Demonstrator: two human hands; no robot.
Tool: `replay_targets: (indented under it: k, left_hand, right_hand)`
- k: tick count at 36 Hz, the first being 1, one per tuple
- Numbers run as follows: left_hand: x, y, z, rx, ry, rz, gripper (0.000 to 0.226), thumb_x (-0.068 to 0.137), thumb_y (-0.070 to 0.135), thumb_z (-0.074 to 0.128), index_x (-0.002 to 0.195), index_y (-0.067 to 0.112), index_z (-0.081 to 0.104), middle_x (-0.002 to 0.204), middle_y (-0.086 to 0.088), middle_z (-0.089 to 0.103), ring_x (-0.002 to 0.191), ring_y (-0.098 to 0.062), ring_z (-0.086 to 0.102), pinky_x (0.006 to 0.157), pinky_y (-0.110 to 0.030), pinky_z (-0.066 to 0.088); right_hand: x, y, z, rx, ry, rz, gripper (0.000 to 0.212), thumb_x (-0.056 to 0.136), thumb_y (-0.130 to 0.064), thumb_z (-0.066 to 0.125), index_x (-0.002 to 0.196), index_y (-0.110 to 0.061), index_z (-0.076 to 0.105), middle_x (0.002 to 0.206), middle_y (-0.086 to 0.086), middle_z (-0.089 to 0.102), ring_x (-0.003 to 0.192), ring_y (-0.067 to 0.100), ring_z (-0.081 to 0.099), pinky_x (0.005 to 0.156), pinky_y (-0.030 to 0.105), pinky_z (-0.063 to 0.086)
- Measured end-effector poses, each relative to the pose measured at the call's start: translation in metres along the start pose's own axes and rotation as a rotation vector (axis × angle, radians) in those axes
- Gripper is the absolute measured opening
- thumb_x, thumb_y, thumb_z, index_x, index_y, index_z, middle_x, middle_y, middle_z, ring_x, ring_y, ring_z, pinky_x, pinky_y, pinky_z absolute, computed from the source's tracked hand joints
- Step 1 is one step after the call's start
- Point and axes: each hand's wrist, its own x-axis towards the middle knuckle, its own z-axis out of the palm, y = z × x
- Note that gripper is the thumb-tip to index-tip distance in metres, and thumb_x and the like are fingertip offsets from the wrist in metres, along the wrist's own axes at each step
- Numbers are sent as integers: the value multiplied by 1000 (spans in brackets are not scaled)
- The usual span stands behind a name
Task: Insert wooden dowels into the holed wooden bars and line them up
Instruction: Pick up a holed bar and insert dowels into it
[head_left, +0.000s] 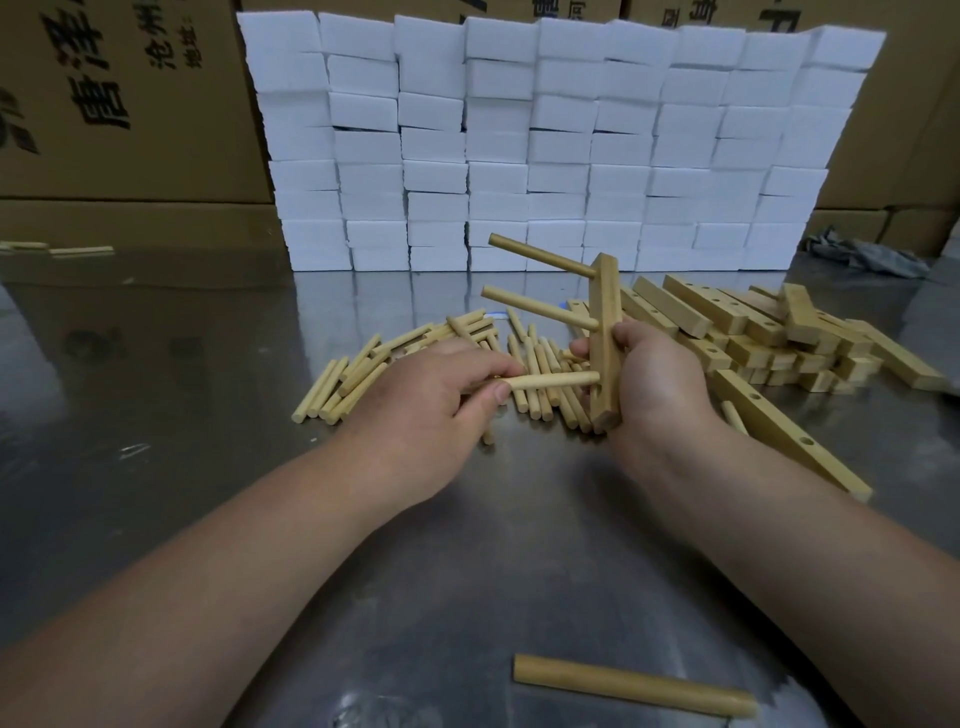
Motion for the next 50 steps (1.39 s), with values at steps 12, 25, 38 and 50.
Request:
replay_targets:
  k: [12, 25, 38, 50]
  left_hand:
    - [0, -1, -1, -60, -41, -23, 22, 89, 19, 55, 102, 33, 67, 79, 29, 51, 72, 6, 46, 58, -6, 31]
    - [-1, -2, 0, -79, -64, -36, 21, 89, 21, 53, 98, 34, 67, 78, 19, 52, 75, 0, 47, 64, -16, 37]
    - [-3, 8, 2, -66, -87, -44, 18, 85, 31, 53, 78, 47, 53, 84, 24, 52, 74, 2, 47, 58, -19, 34]
    - [-4, 10, 3, -215, -69, -199, 22, 87, 31, 54, 66, 33, 61, 53, 22, 51, 53, 8, 45, 48, -6, 33]
  right_hand:
    - [-4, -1, 0, -31, 17, -62, 30, 92, -17, 38, 72, -22, 59, 60, -4, 64, 76, 22, 52, 70, 38, 40]
    - [-11, -5, 1, 50, -44, -85, 23, 95, -15, 38, 105, -26, 56, 55, -5, 61, 44, 8, 46, 49, 22, 41]
    - [-21, -1, 5, 1, -160, -178, 27, 94, -14, 37, 86, -33, 53, 52, -8, 61, 40, 5, 46, 50, 26, 40]
    - [-28, 0, 5, -76, -193, -255, 25, 96, -17, 36, 90, -36, 51, 53, -11, 55, 43, 2, 46, 50, 23, 39]
